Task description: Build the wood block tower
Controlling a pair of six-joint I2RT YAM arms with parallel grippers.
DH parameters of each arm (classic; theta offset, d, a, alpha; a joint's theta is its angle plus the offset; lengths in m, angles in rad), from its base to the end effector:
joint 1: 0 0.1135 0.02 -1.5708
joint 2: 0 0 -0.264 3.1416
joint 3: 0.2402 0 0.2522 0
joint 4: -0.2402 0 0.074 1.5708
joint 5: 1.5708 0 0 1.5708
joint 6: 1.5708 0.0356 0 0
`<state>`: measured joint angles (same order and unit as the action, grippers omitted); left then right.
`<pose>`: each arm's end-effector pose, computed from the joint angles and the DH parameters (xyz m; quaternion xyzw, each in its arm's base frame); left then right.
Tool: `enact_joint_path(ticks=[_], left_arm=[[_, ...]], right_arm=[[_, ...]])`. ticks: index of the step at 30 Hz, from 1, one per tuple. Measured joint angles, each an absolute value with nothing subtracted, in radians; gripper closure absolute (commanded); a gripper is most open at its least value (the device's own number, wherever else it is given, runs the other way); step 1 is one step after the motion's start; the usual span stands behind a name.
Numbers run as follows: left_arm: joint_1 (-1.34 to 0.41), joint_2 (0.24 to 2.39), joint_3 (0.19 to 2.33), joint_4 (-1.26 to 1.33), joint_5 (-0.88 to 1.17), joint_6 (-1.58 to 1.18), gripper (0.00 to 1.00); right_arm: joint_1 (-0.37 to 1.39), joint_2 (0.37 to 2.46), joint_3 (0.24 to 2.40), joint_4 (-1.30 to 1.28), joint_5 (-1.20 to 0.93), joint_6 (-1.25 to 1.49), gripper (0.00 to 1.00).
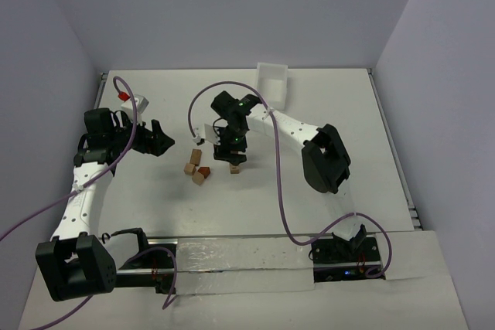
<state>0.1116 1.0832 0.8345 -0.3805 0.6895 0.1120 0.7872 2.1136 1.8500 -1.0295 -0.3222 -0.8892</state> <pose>0.2316 0.0032 0.2849 0.1535 0.8387 -0.2517 0.4578 0.3012 0.3183 0.2300 -0.7416 0.6373 0.1517 0.1445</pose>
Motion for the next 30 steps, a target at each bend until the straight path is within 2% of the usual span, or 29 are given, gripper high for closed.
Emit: enact_joint_path(ticks=[4,10,22,30], left_arm=[[0.112,1.083,0.834,-0.380,0.690,0.112,0.01],[0.112,1.083,0.834,-0.372,0.690,0.112,0.01],[0.112,1.079,0.812,-0.363,0.703,0.128,0.01],[0.113,1.052,0.794,-0.403,0.713,0.252,0.03]], right_arm=[[0.787,2.114,1.849,-1.035,-0.322,-0.893,0.07],[0.786,2.114,1.849,-1.036,-0.322,-0.889,0.01],[0.786,2.088,1.859,-1.033,-0.334,-0.811,0.00],[0.769,1.899,1.856,-0.986,-0.359,-0.718,0.00]])
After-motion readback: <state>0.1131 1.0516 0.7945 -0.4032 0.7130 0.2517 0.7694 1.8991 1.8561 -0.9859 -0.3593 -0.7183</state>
